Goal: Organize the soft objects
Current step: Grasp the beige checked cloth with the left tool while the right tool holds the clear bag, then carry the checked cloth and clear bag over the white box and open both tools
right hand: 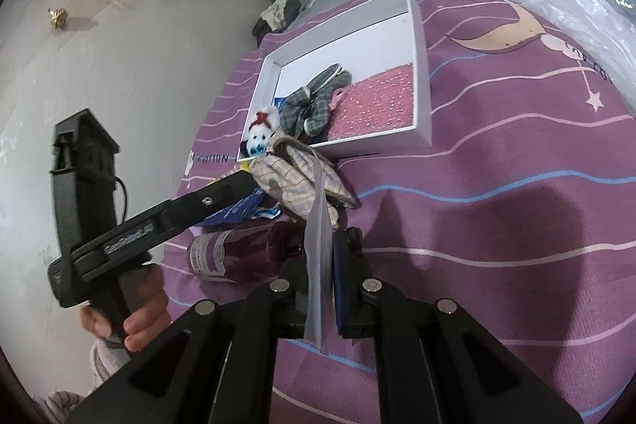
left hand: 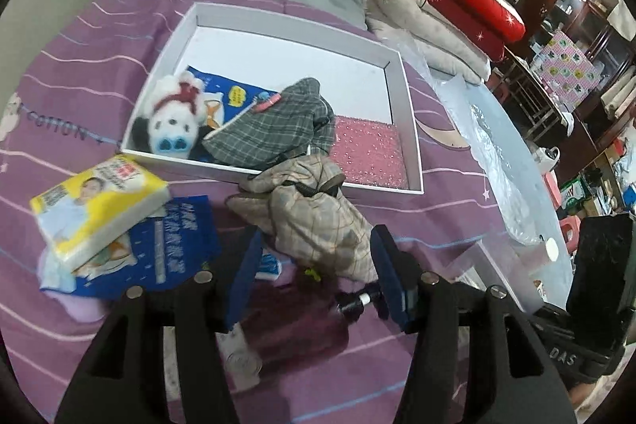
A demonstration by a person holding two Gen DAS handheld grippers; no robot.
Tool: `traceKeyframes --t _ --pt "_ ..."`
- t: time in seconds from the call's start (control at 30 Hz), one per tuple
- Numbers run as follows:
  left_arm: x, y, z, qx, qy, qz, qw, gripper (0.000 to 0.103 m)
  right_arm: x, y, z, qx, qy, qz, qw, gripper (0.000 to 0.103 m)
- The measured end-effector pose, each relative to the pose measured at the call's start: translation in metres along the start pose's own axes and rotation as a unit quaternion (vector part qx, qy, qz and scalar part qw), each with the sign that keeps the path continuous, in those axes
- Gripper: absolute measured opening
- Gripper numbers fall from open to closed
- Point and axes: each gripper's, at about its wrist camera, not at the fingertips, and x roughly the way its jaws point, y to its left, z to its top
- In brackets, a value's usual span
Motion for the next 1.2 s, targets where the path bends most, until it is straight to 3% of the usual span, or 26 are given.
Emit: traceKeyframes --t 0.1,0.3,0.43,0.67,0.87,0.97,1.1,1.2 --pt "0.012 -0.005 0.005 0.011 0.008 0.018 0.9998 0.058 0.001 -0.002 0.001 0.006 -0.002 0.002 1.000 0.005" --pt "0.032 0.001 0.012 -0.012 0.019 0.026 0.9994 0.057 0.003 -0.005 0.000 0.008 0.003 0.003 1.000 0.005" --pt "0.041 0.009 0.008 -0.029 0.034 0.017 0.9989 0.042 0.005 -0.004 -0.001 0.007 0.007 0.003 1.000 0.005" --pt "0.019 0.007 -0.005 -0.026 0.008 0.019 0.9995 0.040 0.004 -0.005 0.001 0.011 0.004 0.002 1.000 0.005" --pt "-0.013 0.000 -0.014 -0.007 -0.018 -0.004 0.9998 0.039 0.004 -0.005 0.001 0.015 0.006 0.010 1.000 0.005" --pt "-0.026 -0.003 -0.017 0.002 -0.023 -0.003 0.9997 0.039 0.005 -0.002 0.001 0.014 0.007 0.014 1.000 0.005" --pt "-0.042 -0.004 -0.014 0.020 -0.045 0.031 0.9983 0.039 0.006 0.004 0.003 0.012 0.008 0.019 1.000 0.005" --pt "-0.047 0.003 -0.006 0.008 -0.049 0.025 0.9985 0.039 0.006 0.009 0.006 0.012 0.007 0.025 1.000 0.005"
